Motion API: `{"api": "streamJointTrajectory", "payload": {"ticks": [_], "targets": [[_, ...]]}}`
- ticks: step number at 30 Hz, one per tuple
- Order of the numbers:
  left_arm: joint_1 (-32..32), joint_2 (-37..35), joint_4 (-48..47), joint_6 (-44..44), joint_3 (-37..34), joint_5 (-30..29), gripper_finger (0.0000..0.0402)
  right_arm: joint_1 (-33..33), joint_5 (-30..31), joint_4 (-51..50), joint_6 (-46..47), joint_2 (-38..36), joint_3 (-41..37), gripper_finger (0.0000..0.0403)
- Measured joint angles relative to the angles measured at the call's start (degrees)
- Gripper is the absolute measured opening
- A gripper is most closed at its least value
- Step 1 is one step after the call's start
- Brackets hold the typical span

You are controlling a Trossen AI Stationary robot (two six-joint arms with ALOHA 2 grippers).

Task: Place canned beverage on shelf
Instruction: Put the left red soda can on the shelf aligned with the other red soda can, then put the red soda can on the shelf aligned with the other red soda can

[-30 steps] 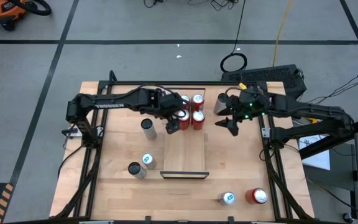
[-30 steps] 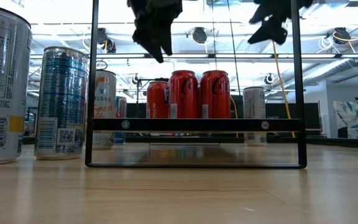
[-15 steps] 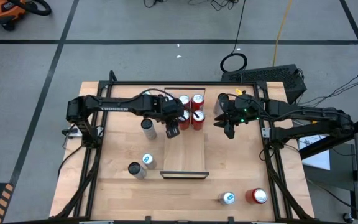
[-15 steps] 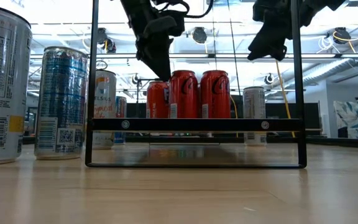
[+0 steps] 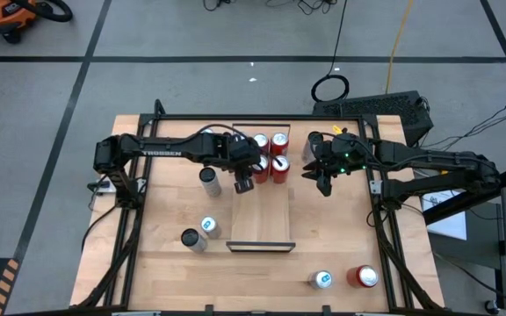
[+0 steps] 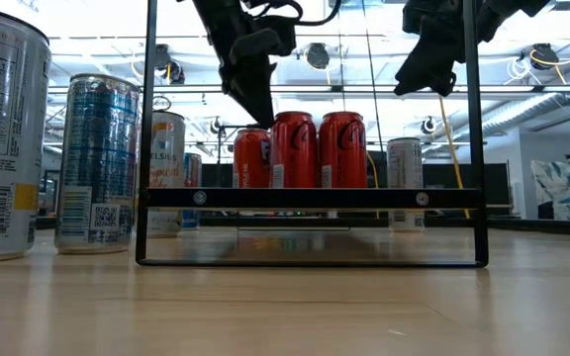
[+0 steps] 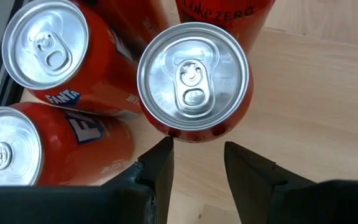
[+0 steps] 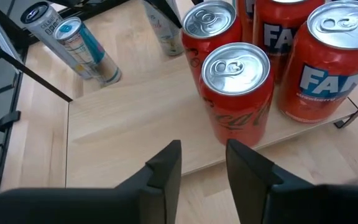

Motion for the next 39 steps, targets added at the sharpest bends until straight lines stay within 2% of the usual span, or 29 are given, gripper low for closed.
{"api": "streamJointTrajectory", "payload": {"ticks": [15, 22, 25, 29, 32, 39], "targets": [[0.0, 0.02, 1.9, -0.19, 0.02, 0.5, 0.0141, 0.0, -0.19, -0.02, 0.43, 0.0, 0.0, 0.01], [-0.19, 0.02, -6.49, -4.88, 1.65, 0.73, 0.0141, -0.02, -0.55, -0.99, 6.71, -0.58, 0.02, 0.01], [-0.77, -0.04, -10.21, -7.35, 2.73, 0.81, 0.0141, -0.02, -3.07, -1.59, 8.31, -0.61, 0.0, 0.01], [-2.08, -2.39, -10.05, -9.7, 2.82, 3.07, 0.0141, 0.03, -8.09, -2.13, 10.96, -0.69, 0.07, 0.01], [-3.24, -4.35, -9.99, -11.42, 2.84, 4.18, 0.0141, 1.09, -7.9, -6.46, 12.78, -0.96, 1.89, 0.0097], [-5.58, -8.46, -9.97, -12.69, 2.89, 4.17, 0.0141, 6.08, -7.73, -21.74, 12.86, -1.01, 13.21, 0.0076]]}}
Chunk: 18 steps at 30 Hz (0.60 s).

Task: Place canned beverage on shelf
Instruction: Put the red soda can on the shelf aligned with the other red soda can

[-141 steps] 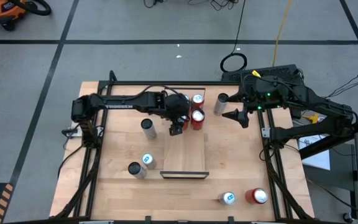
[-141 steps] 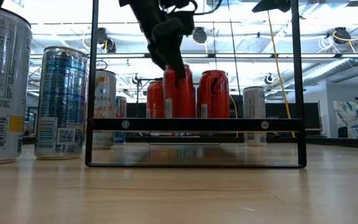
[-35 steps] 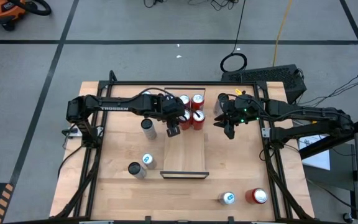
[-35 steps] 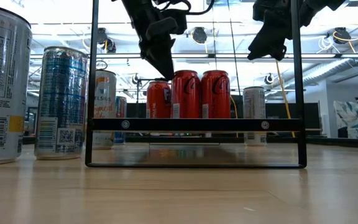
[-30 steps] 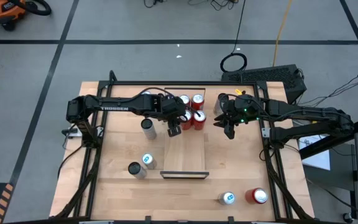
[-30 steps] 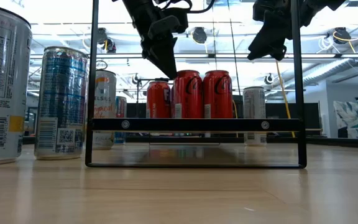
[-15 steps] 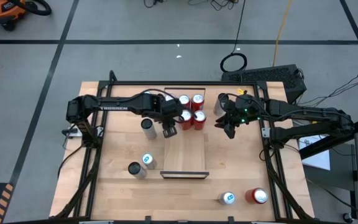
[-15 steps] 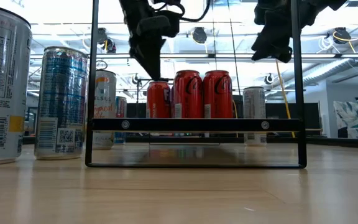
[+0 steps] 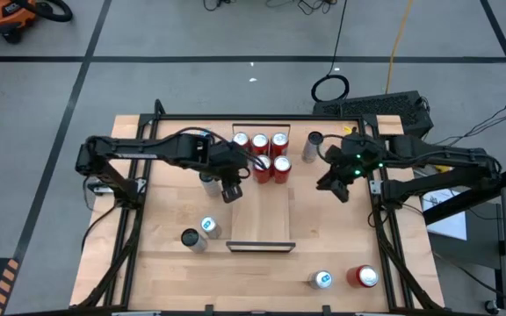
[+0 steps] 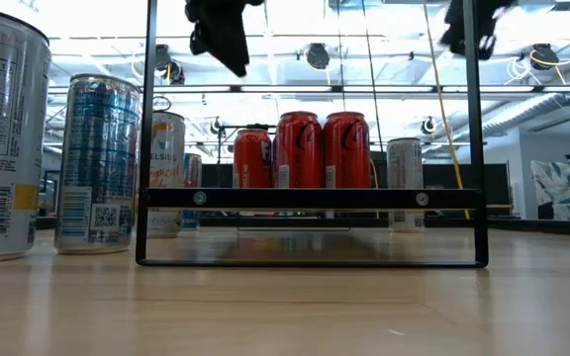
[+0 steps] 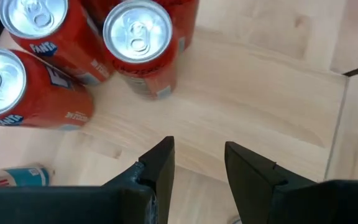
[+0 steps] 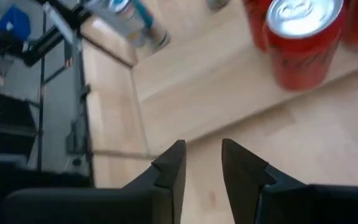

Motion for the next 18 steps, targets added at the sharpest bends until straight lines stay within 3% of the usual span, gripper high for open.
{"api": "streamJointTrajectory", "payload": {"ticks": [7, 18], "targets": [[-2.62, -1.9, 0.38, -0.27, -0.01, -0.07, 0.0141, 11.6, 1.4, -14.08, 9.06, 0.4, 8.9, 0.0075], [-9.64, -2.36, 5.86, -7.17, -0.07, -0.21, 0.0141, 32.74, 4.45, -17.47, 26.54, 6.38, 12.37, 0.0075]]}}
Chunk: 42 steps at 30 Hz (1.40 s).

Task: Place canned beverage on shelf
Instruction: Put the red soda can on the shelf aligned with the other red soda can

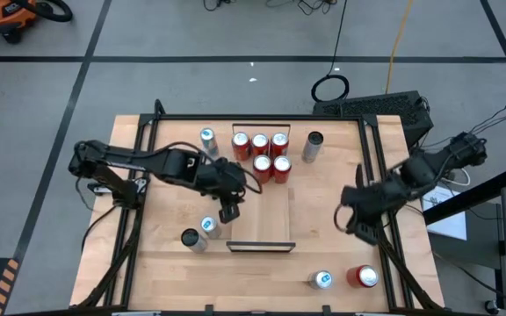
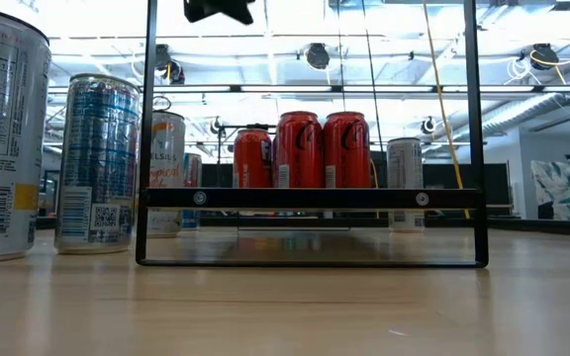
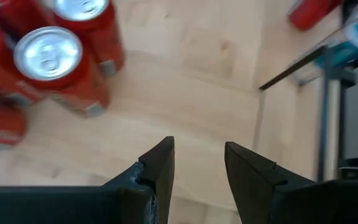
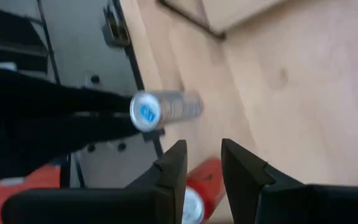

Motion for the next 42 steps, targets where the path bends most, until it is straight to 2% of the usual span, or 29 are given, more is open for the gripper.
{"api": "streamJointTrajectory", "payload": {"ticks": [4, 7, 13, 19, 24, 28, 35, 42], "targets": [[-2.43, 0.0, 0.88, -2.65, 0.0, -0.71, 0.0141, 5.98, 0.04, 0.26, 5.11, 2.73, 0.0, 0.0085], [-4.22, 0.0, 1.29, -3.41, 0.0, -1.86, 0.0141, 10.05, -0.02, 0.23, 8.98, 4.57, 0.0, 0.0116], [-6.92, 0.0, 1.43, -4.71, 0.0, -3.71, 0.0141, 17.82, 0.83, 0.39, 14.6, 7.88, 0.0, 0.0217], [-8.5, 0.0, 1.45, -4.75, 0.0, -6.24, 0.0141, 24.75, 7.83, 1.38, 17.33, 11.28, 0.0, 0.0321], [-8.53, 0.0, 1.48, -4.75, 0.0, -6.41, 0.0141, 28.83, 12.34, 0.89, 19.61, 13.4, 0.0, 0.038], [-8.53, 0.0, 1.73, -4.82, 0.0, -6.71, 0.0141, 31.51, 13.82, 0.5, 21.09, 14.2, 0.0, 0.0398], [-8.53, 0.0, 2.01, -4.83, 0.0, -7.56, 0.0141, 35.8, 13.97, 0.26, 23.25, 15.78, 0.0, 0.04], [-8.53, 0.0, 2.16, -5.8, 0.0, -8.62, 0.0141, 37.37, 14.19, -0.18, 22.65, 18.16, 0.0, 0.04]]}}
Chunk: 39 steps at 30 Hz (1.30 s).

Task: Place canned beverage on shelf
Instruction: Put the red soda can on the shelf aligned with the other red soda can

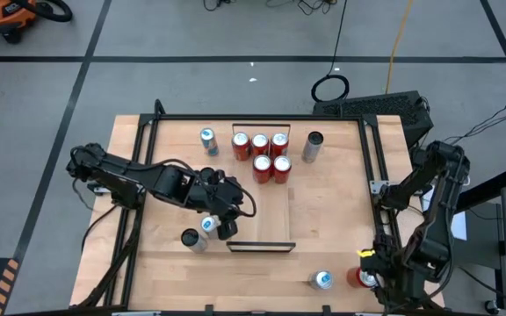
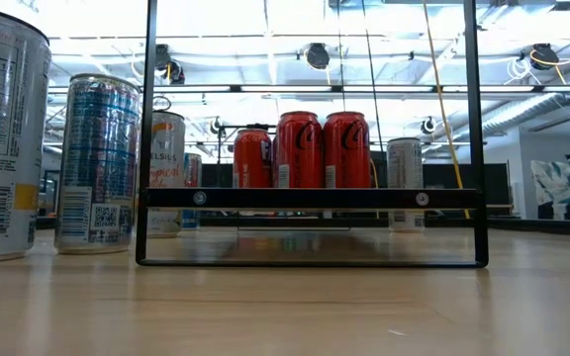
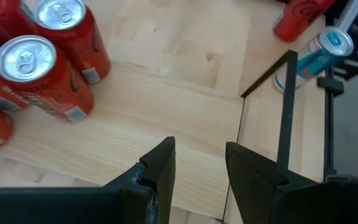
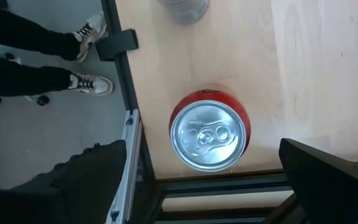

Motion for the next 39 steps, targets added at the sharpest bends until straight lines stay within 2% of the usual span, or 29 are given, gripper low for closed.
{"api": "streamJointTrajectory", "payload": {"ticks": [8, 16, 22, 28, 39], "targets": [[0.02, 0.0, 1.59, -0.5, 0.0, -1.05, 0.0141, 0.09, 3.89, 0.65, -1.42, 1.75, -1.43, 0.04], [0.0, 0.0, 1.57, -0.54, 0.0, -1.21, 0.0141, 0.81, 2.2, 8.67, 2.42, 1.66, -8.19, 0.04], [0.0, 0.0, 1.57, -0.56, 0.0, -1.21, 0.0141, 0.68, 2.19, 8.9, 3.16, 1.64, -10.28, 0.04], [0.02, 0.0, 1.55, -0.52, 0.0, -1.73, 0.0141, 0.7, 0.5, 13.84, 4.61, 1.65, -12.58, 0.0394], [0.07, 0.0, 1.5, -0.26, 0.0, -3.35, 0.0141, 0.7, 0.65, 12.58, 5.4, 1.79, -12.72, 0.0393]]}}
